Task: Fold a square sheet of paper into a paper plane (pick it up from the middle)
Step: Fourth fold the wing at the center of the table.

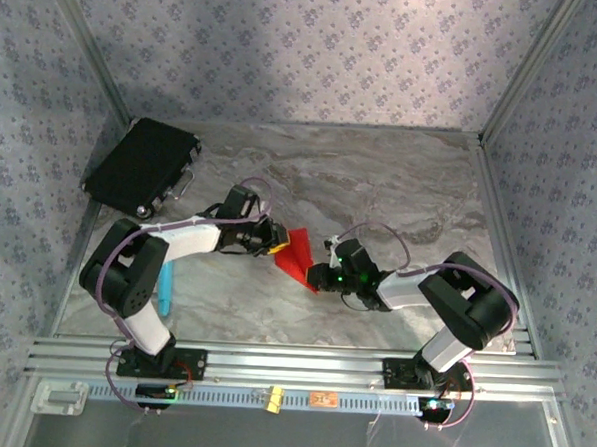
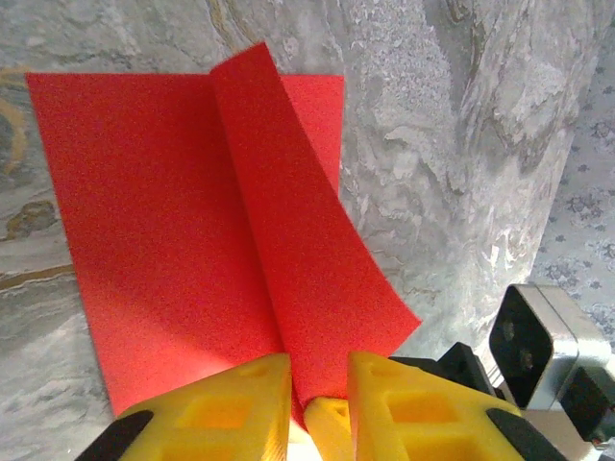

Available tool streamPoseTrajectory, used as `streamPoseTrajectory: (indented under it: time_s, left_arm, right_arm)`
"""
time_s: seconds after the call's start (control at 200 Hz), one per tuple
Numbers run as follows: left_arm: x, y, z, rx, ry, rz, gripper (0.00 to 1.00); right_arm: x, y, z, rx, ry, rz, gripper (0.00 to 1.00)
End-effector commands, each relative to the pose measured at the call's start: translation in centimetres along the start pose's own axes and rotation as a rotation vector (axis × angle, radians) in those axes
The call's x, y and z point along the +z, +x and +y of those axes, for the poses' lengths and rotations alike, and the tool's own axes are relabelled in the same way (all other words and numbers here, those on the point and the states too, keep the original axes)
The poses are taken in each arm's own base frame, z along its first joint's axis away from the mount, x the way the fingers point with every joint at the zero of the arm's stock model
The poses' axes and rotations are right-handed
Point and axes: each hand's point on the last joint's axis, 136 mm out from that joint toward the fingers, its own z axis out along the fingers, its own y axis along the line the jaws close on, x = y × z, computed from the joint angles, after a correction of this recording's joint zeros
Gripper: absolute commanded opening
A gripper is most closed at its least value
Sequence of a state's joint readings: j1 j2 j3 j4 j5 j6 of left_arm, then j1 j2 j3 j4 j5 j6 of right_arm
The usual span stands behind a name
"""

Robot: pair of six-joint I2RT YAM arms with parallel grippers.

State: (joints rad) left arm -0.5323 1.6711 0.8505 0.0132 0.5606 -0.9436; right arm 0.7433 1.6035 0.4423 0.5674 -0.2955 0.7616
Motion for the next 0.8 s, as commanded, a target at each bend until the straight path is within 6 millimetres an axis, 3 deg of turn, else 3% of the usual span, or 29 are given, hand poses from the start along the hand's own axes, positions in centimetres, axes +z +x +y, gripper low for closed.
streamPoseTrajectory:
  time_s: [0.0,0.345,0.795]
  left_arm:
    - [1.0,0.2,-0.7,0.019,0.017,0.015,0.20]
    - [2.1,1.0,-1.9,0.027,0.082,0.010,0.15]
    - [3.4,0.5,-1.0,-0.019,0.109,-0.008,0.14]
  right_arm:
    - [0.2,1.0,-0.5,0.069,-0.021,0.031,0.09]
    - [0.2,1.3,-1.0,0.127,-0.032,0.056,0.08]
    - [0.5,1.6,-1.7,0.197,-0.021,0.105,0.07]
